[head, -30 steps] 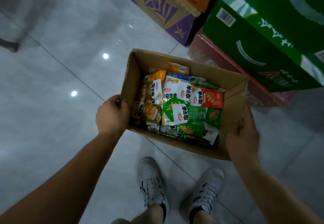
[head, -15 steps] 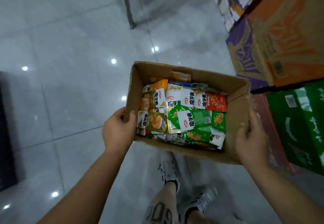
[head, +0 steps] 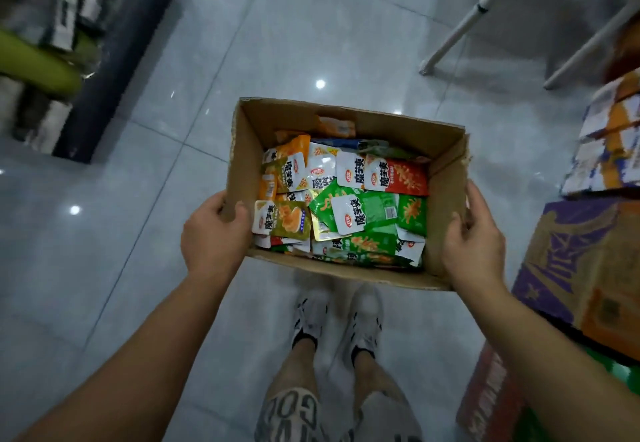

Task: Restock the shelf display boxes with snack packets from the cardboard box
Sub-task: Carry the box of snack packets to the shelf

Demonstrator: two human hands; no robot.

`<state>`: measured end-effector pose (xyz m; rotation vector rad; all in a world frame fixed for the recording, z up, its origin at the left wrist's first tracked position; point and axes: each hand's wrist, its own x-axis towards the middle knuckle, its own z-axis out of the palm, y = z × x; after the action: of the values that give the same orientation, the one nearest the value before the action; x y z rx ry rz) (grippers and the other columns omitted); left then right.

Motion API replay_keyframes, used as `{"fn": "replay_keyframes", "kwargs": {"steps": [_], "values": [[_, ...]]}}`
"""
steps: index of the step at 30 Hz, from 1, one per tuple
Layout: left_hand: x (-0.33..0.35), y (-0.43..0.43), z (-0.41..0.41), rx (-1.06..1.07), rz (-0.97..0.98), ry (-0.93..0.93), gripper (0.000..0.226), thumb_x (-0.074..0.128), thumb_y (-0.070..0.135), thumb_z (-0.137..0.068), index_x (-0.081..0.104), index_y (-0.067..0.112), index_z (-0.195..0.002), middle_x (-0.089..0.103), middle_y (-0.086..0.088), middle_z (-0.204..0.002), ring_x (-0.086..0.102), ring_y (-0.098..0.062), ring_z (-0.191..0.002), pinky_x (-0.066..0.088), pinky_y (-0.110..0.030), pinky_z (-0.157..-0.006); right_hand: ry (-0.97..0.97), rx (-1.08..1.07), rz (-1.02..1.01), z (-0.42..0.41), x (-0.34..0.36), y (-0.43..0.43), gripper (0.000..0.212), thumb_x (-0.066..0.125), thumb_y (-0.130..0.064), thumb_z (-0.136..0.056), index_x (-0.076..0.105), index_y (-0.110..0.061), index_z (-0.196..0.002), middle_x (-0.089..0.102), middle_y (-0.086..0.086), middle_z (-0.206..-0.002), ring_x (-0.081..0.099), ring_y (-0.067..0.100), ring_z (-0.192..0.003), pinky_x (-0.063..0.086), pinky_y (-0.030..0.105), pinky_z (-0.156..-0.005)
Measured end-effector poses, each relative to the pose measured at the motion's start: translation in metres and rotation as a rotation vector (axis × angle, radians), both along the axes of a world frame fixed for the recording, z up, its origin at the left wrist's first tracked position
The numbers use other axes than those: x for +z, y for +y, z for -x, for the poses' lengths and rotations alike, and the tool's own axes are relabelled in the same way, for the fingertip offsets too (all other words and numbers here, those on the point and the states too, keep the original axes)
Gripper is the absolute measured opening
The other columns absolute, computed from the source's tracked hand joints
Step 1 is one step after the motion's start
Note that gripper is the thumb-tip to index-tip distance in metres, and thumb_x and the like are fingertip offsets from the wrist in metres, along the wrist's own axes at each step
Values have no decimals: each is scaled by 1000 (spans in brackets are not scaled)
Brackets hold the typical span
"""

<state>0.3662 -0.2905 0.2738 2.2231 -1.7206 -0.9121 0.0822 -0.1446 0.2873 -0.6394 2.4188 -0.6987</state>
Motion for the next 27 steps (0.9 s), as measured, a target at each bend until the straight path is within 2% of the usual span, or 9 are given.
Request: {"fn": "replay_keyframes", "kwargs": {"steps": [4,10,14,16,18,20,22,24,27], "values": [[0,14,-43,198,-27,-8,43,51,45,-90,72,26,-122,76,-1,-105,68,-24,-93,56,-38,-82,9,179,-13,-22,-4,-36,55,44,-15,-103,34,-33,-154,69,11,-116,61,26,-86,55,44,-83],[1,46,-125,479,-66,-5,31,58,30,-96,72,22,-122,75,-6,-108,67,-29,-95,42,-29,-75,4,481,-49,-92,-3,-97,55,44,-14,-101,37,-32,-153,70,12,-115,54,22,-81,47,35,-76],[0,64,-192,687,-112,26,22,54,35,-91,72,25,-98,69,4,-82,63,-24,-78,47,-33,-67,24,690,-68,-161,-2,-143,55,45,-17,-102,37,-35,-153,71,9,-112,55,22,-78,43,32,-73],[3,69,-228,767,-120,28,21,53,31,-89,61,19,-75,58,3,-65,56,-25,-67,43,-33,-60,29,787,-76,-202,-2,-166,54,45,-19,-102,37,-35,-153,72,10,-109,60,27,-79,44,33,-71],[4,67,-265,855,-123,28,30,55,26,-91,48,18,-63,46,1,-56,48,-25,-60,35,-31,-54,34,865,-71,-246,-3,-190,52,45,-22,-103,37,-35,-152,73,9,-110,65,31,-85,49,34,-72],[5,62,-305,912,-124,23,28,58,26,-93,53,19,-66,51,2,-59,50,-25,-62,35,-30,-55,40,934,-67,-294,-4,-213,50,45,-27,-104,36,-37,-152,72,5,-111,66,28,-85,52,36,-74],[5,56,-347,954,-100,6,16,60,28,-96,70,19,-87,66,1,-76,56,-25,-73,42,-31,-65,44,994,-64,-344,-5,-235,49,44,-31,-104,35,-39,-151,72,3,-108,62,22,-78,52,35,-71],[7,49,-389,996,-61,-24,21,61,30,-97,75,17,-107,71,-5,-88,61,-28,-81,45,-33,-71,40,1043,-64,-392,-3,-255,48,43,-34,-104,34,-40,-151,72,3,-102,60,20,-74,54,36,-71],[11,36,-450,1032,-74,-34,19,57,31,-98,72,19,-97,63,-1,-77,59,-28,-76,38,-33,-64,14,1108,-28,-462,0,-287,48,44,-34,-104,35,-40,-151,67,-1,-90,61,20,-73,55,37,-71]]}}
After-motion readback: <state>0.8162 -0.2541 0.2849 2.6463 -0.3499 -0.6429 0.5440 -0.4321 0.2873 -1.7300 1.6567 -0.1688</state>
